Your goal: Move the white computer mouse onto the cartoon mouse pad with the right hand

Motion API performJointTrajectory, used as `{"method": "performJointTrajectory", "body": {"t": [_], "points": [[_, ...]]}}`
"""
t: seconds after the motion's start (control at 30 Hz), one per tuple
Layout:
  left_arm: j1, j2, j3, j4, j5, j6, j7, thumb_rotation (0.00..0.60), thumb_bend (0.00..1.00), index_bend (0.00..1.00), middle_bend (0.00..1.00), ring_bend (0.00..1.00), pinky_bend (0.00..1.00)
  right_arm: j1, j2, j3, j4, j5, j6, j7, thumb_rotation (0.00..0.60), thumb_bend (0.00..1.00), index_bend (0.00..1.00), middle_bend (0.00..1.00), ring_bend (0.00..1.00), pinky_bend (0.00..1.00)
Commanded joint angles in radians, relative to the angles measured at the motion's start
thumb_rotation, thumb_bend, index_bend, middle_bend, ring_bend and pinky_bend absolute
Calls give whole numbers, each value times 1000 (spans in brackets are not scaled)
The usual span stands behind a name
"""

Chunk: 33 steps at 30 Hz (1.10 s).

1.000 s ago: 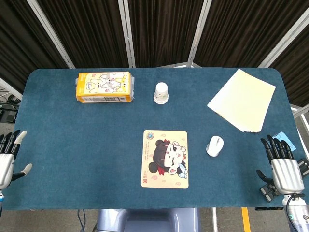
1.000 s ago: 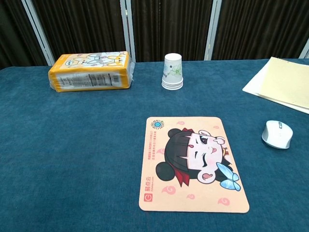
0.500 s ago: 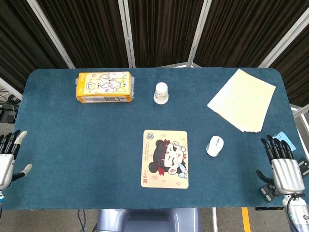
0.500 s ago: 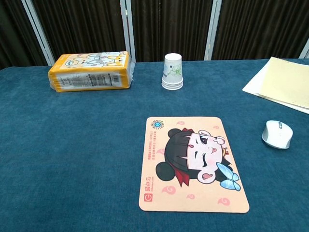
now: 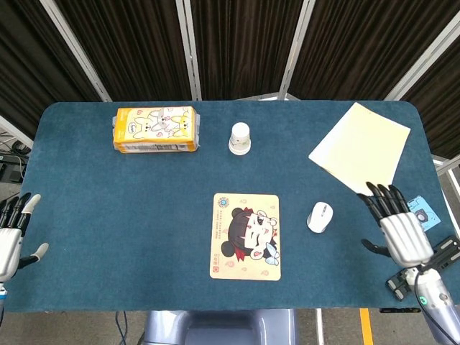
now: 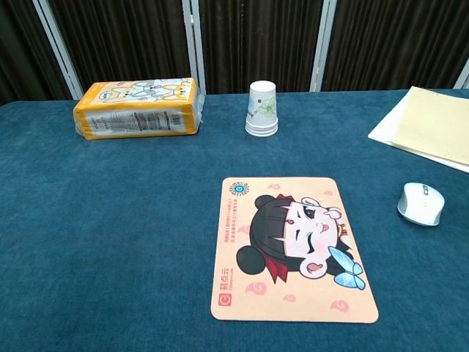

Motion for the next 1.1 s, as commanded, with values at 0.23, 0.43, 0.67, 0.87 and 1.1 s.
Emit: {"method": "performJointTrajectory", "body": {"t": [0.23,0.43,0.67,0.87,1.1], "points": [[0,-2,-1,1,-1,1,3,600,237,0,0,0,0,181,10,6,68,-64,-216,-5,600,71,191,56,0,0],[0,-6,-3,0,-3,3,12,600,236,0,0,0,0,294,-22,-18,103,-92,-377,-69,600,70,192,57,0,0],[1,-7,-3,-1,-5,4,17,600,237,0,0,0,0,349,-76,-36,131,-95,-451,-180,600,72,192,58,0,0],[1,-9,-4,-2,-6,5,23,600,238,0,0,0,0,374,-114,-33,139,-48,-508,-272,600,71,192,58,0,0],[1,-8,-3,-3,-6,4,22,600,237,0,0,0,0,443,-151,-27,188,31,-647,-381,600,70,192,58,0,0]]}}
